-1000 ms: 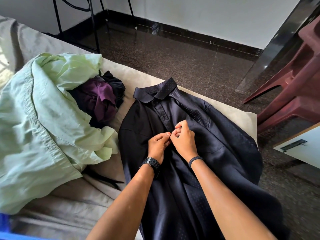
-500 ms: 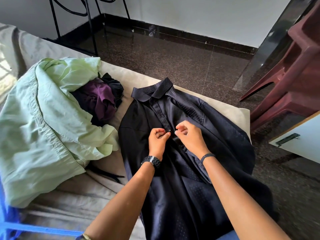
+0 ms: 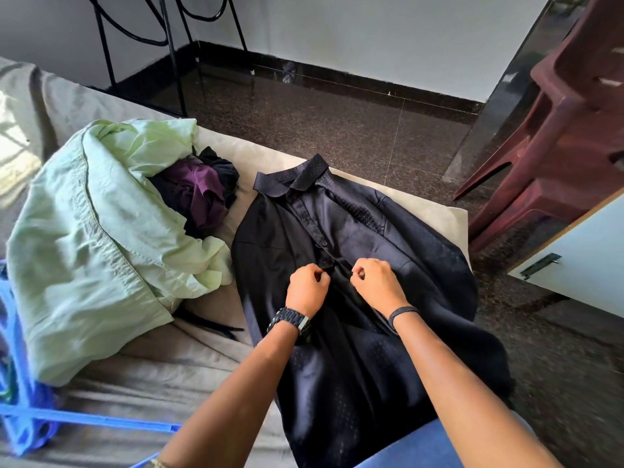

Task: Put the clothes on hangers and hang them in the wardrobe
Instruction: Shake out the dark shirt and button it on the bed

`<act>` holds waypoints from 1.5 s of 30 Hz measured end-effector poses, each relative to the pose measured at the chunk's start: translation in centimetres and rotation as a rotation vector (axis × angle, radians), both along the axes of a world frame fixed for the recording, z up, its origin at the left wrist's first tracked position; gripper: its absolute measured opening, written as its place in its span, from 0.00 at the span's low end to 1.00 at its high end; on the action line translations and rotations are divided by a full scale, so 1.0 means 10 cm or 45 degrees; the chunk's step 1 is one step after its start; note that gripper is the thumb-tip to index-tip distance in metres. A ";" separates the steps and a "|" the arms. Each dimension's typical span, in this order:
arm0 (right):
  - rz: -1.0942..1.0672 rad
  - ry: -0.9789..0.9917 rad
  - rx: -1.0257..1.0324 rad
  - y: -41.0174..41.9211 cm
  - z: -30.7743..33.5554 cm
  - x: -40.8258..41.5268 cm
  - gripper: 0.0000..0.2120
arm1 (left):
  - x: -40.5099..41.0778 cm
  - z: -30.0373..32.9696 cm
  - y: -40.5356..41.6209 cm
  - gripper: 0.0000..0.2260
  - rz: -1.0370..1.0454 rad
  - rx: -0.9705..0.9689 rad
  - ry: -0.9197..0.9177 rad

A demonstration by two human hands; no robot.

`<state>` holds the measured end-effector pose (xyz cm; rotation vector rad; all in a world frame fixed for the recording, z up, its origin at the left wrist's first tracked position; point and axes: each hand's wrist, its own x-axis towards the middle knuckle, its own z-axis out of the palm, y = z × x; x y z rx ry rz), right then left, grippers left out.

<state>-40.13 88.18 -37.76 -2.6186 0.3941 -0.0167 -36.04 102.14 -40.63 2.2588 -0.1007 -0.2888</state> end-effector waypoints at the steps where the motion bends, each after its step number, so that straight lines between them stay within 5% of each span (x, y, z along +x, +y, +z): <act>1: -0.028 0.011 0.058 -0.01 0.01 0.00 0.06 | 0.01 0.02 -0.02 0.08 0.017 0.020 0.021; 8: -0.146 -0.008 0.386 -0.01 0.07 0.02 0.06 | -0.01 0.02 -0.11 0.10 -0.034 0.252 -0.083; 16: -0.108 0.114 0.411 0.01 0.10 0.04 0.08 | 0.09 0.05 -0.08 0.08 0.116 0.099 0.085; 21: -0.050 0.163 0.345 0.01 0.09 0.07 0.08 | 0.21 0.06 -0.05 0.05 -0.030 0.056 0.182; 33: -0.104 0.075 0.587 -0.11 0.14 0.13 0.07 | 0.02 0.12 -0.17 0.09 0.276 -1.034 0.652; 45: -0.091 -0.029 0.560 -0.07 0.08 0.10 0.07 | -0.07 0.15 -0.18 0.09 0.326 -1.241 0.708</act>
